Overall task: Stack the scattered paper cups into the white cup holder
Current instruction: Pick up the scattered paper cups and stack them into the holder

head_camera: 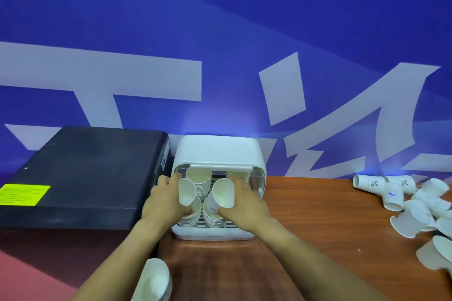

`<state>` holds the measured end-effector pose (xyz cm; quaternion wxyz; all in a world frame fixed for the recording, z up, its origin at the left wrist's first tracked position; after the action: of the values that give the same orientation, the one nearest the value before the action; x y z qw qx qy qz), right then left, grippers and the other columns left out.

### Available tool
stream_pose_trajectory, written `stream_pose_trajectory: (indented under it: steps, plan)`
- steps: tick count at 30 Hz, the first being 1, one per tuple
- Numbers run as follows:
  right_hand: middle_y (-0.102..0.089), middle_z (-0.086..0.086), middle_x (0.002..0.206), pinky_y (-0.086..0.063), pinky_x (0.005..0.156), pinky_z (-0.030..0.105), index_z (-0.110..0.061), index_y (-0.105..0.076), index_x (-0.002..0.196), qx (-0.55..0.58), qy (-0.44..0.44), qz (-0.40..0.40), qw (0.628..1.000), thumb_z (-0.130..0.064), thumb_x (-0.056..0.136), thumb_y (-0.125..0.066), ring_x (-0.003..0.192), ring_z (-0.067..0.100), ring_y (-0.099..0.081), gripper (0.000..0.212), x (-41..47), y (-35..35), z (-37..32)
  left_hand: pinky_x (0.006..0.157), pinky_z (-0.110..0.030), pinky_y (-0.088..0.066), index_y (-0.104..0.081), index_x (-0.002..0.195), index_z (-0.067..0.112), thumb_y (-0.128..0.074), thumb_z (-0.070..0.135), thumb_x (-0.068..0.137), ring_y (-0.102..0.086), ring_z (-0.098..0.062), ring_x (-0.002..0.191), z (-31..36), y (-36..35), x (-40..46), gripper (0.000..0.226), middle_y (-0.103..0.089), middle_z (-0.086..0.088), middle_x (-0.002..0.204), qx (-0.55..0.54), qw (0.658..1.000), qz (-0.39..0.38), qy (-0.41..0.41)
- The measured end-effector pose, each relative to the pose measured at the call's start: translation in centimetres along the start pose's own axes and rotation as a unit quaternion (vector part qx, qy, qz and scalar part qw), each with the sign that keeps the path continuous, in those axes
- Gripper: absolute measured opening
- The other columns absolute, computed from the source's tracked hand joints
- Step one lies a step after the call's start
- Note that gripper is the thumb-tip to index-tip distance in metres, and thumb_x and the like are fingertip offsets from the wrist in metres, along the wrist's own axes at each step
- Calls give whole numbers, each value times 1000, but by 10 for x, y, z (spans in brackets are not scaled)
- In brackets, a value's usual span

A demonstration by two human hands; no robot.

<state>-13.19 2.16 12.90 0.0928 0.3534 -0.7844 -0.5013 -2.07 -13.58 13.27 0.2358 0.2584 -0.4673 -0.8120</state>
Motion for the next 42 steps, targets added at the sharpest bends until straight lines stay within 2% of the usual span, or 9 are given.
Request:
stream_pose_trajectory:
  steps: [2, 7, 10, 14, 19, 25, 31, 37, 42]
  plan:
    - [-38, -4, 141, -39, 83, 33, -24, -25, 140, -14, -5, -1, 1000, -43, 77, -66, 124, 23, -46, 77, 6, -6, -2, 87, -37, -47, -33, 137, 25, -75, 40, 72, -46, -28, 115, -3, -5, 5, 79, -37, -4, 128, 14, 1000, -6, -4]
    - [-42, 0, 140, -39, 95, 38, -24, -19, 143, -47, -20, -13, 999, -54, 76, -64, 127, 23, -45, 86, 20, -24, -1, 85, -36, -48, -33, 136, 24, -72, 39, 74, -45, -25, 117, -10, -20, 16, 75, -37, -2, 126, 20, 999, -30, -9]
    - [-41, 0, 141, -41, 92, 37, -25, -21, 143, -57, -31, -44, 997, -56, 72, -67, 126, 24, -46, 90, 26, -33, 2, 91, -38, -48, -27, 143, 25, -73, 40, 73, -43, -25, 122, -13, -30, 21, 85, -35, -1, 134, 23, 998, -61, -14]
    - [-37, 0, 144, -40, 99, 39, -23, -30, 141, -79, -41, -88, 992, -62, 69, -67, 129, 23, -44, 90, 28, -41, 8, 97, -40, -46, -29, 142, 26, -75, 45, 69, -42, -25, 125, -15, -39, 23, 88, -35, 0, 139, 9, 995, -97, -6]
    - [-34, 1, 148, -39, 102, 38, -23, -24, 146, -85, -31, -92, 992, -60, 73, -65, 132, 23, -40, 92, 26, -34, 10, 103, -40, -42, -25, 146, 22, -71, 45, 76, -37, -26, 131, -13, -36, 20, 87, -30, -1, 147, 4, 997, -79, -11]
    - [-42, -2, 144, -42, 96, 35, -27, -35, 142, -58, -10, -57, 997, -55, 80, -63, 128, 20, -45, 73, 11, 0, 9, 103, -40, -41, -34, 144, 25, -60, 42, 86, -40, -24, 130, 12, -3, 2, 65, -35, 1, 147, -9, 998, -13, -55]
    - [-50, -1, 135, -43, 97, 33, -28, -45, 135, -41, 0, -10, 999, -46, 84, -59, 123, 17, -49, 55, -31, 25, 25, 95, -35, -45, -47, 132, 28, -59, 39, 88, -50, -16, 122, 52, 16, -34, 47, -51, 7, 136, -52, 990, 39, -124]
    - [-57, -1, 128, -45, 95, 34, -25, -56, 124, -17, -23, 5, 1000, -42, 83, -61, 117, 17, -53, 45, -68, 39, 65, 91, -33, -47, -54, 125, 28, -59, 37, 88, -56, -14, 111, 92, -6, -66, 38, -60, 8, 122, -63, 987, 18, -149]
    - [-63, -8, 109, -48, 89, 31, -27, -60, 116, 25, -36, 16, 999, -41, 85, -62, 105, 14, -59, 34, -91, 63, 110, 89, -34, -48, -58, 119, 26, -61, 36, 86, -59, -17, 105, 134, -31, -86, 34, -63, 7, 116, -62, 987, 16, -146]
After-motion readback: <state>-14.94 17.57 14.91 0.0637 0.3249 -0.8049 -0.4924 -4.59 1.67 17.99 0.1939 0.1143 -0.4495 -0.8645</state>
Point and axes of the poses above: each hand's wrist, its own x-axis towards the middle knuckle, its own y-axis out of the back of the hand, z = x × y, the point moved 3 cm from there along x, towards the middle knuckle
